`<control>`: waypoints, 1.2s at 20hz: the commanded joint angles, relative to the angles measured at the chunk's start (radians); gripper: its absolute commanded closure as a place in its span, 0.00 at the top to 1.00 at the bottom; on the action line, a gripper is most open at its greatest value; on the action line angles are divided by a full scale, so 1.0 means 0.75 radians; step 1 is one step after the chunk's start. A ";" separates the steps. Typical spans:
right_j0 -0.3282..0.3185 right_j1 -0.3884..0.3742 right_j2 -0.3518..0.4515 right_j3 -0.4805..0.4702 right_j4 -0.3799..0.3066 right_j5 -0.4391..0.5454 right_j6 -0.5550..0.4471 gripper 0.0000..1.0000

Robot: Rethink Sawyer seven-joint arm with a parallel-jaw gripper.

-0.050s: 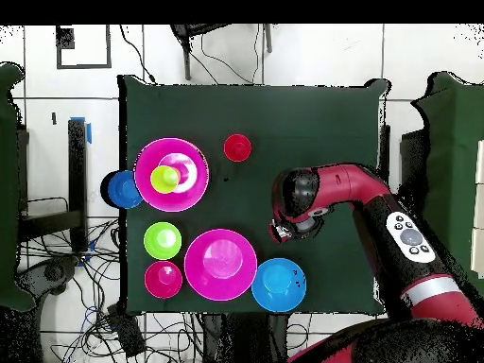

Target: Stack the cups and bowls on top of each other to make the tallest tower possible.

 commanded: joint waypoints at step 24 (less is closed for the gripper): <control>-0.016 0.026 0.041 0.033 -0.088 -0.072 -0.435 1.00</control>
